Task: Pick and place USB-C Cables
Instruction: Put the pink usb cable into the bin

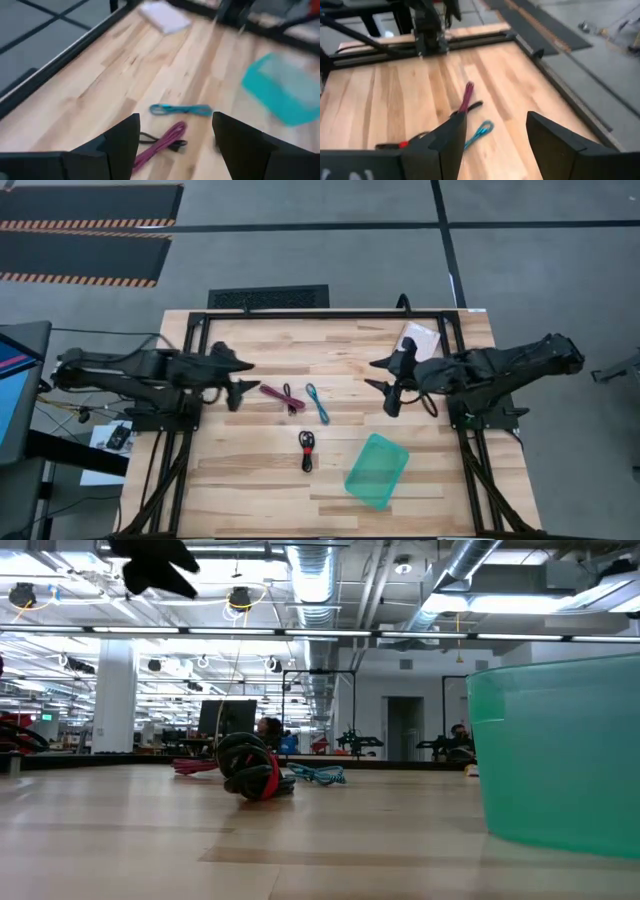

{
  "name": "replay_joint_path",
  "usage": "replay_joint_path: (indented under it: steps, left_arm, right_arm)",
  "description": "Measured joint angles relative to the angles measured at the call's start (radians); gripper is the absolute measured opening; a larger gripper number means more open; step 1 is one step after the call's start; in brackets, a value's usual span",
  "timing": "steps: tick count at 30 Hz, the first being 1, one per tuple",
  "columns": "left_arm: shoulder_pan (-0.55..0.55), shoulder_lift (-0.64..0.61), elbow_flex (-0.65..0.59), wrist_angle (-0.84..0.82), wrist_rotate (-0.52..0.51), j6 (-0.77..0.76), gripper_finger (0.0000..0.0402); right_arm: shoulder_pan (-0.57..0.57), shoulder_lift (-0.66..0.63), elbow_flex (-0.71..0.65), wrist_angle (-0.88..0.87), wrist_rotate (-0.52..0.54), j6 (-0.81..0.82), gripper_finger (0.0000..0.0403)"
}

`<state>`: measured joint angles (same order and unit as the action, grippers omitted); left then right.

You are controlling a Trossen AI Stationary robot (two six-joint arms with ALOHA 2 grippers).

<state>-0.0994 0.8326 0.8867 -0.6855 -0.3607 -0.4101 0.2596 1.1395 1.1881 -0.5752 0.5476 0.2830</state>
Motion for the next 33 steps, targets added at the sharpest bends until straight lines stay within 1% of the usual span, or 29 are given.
replay_joint_path:
  steps: [4, 6, 9, 12, 16, 17, 20, 22, 27, 29, 33]
  left_arm:
    - [0.0, 0.087, 0.004, 0.013, -0.029, 0.034, 0.0238]
    - [0.0, 0.11, -0.004, 0.012, -0.044, 0.046, 0.0238]
    - [-0.004, 0.117, -0.031, 0.048, -0.047, 0.047, 0.0238]
    - [-0.017, 0.099, -0.098, 0.091, -0.044, 0.047, 0.0238]
    - [-0.025, 0.054, -0.188, 0.144, -0.042, 0.046, 0.0238]
    - [-0.025, 0.045, -0.212, 0.18, -0.038, 0.046, 0.0238]
    - [-0.025, 0.014, -0.282, 0.262, -0.01, 0.055, 0.0238]
    - [-0.025, 0.006, -0.319, 0.307, -0.012, 0.077, 0.0238]
    - [-0.014, 0.013, -0.38, 0.345, -0.039, 0.153, 0.0238]
    - [0.003, 0.025, -0.405, 0.356, -0.018, 0.168, 0.0238]
    - [0.063, 0.038, -0.464, 0.439, 0.019, 0.198, 0.0238]
  right_arm:
    - [0.0, 0.017, 0.0, -0.051, -0.029, 0.076, 0.023]
    - [0.0, 0.035, 0.002, -0.065, -0.029, 0.115, 0.0229]
    - [0.007, 0.06, -0.002, -0.122, -0.03, 0.161, 0.0229]
    - [0.009, 0.099, 0.001, -0.126, -0.03, 0.18, 0.0229]
    - [0.008, 0.157, 0.0, -0.129, -0.031, 0.18, 0.0229]
    - [0.008, 0.171, 0.0, -0.127, -0.037, 0.176, 0.0229]
    - [-0.001, 0.211, 0.0, -0.113, -0.069, 0.157, 0.0228]
    - [-0.004, 0.23, -0.001, -0.109, -0.087, 0.155, 0.0228]
    - [-0.014, 0.27, -0.001, -0.055, -0.128, 0.131, 0.0228]
    - [-0.014, 0.275, 0.0, -0.042, -0.133, 0.12, 0.0228]
    - [-0.014, 0.273, -0.001, -0.016, -0.139, 0.108, 0.0228]
